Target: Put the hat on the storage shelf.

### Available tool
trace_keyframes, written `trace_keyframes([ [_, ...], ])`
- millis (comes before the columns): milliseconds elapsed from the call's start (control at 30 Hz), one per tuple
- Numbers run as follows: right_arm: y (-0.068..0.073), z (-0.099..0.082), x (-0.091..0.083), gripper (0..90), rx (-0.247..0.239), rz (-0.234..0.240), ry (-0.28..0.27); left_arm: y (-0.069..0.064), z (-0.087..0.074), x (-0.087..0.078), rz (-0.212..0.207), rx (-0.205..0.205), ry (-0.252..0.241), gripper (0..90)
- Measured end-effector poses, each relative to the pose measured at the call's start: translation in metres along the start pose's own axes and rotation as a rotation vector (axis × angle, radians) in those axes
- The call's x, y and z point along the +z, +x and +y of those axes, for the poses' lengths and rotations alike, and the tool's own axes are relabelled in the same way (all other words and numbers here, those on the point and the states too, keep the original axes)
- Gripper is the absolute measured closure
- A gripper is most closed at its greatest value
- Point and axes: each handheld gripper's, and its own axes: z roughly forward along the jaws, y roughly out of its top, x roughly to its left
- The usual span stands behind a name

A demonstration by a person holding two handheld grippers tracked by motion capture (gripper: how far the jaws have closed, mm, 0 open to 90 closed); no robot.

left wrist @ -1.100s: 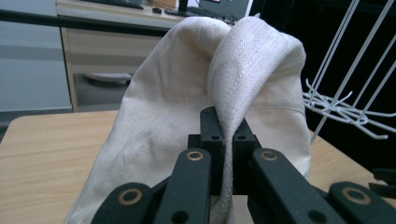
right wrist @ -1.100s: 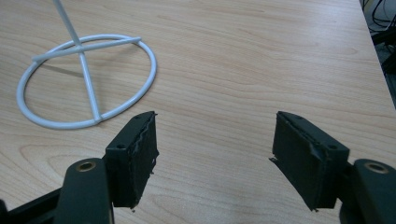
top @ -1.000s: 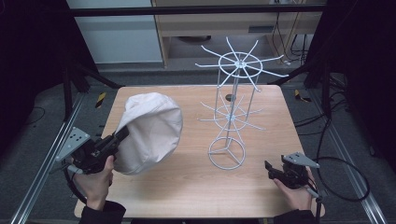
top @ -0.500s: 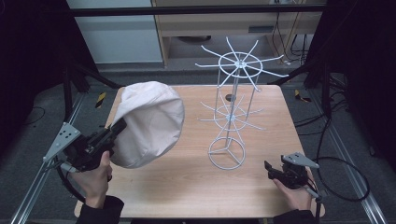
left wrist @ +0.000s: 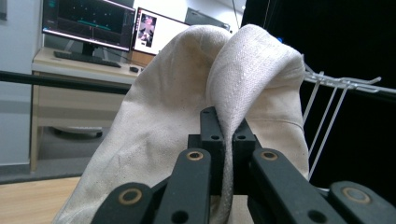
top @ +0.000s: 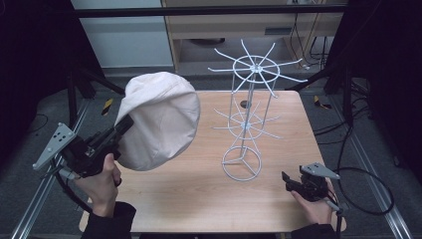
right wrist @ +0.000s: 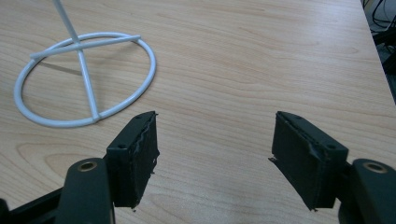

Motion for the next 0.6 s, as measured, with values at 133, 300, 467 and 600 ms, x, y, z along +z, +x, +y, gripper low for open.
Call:
trace_keyframes([
  [133, 0.000, 0.000, 0.001, 31.3, -0.009, -0.002, -0.002, -0.002, 0.002, 0.002, -0.008, -0.007, -0.024, 88.1],
  [300, 0.000, 0.000, 0.001, 31.4, -0.008, -0.001, -0.002, -0.004, 0.008, 0.006, -0.027, -0.028, -0.059, 88.1],
  [467, 0.000, 0.000, 0.000, 31.4, 0.000, 0.003, -0.001, -0.006, 0.014, 0.005, -0.037, -0.034, -0.094, 88.1],
  [600, 0.000, 0.000, 0.000, 31.4, 0.001, 0.001, -0.001, -0.007, 0.018, 0.005, -0.043, -0.040, -0.114, 88.1],
])
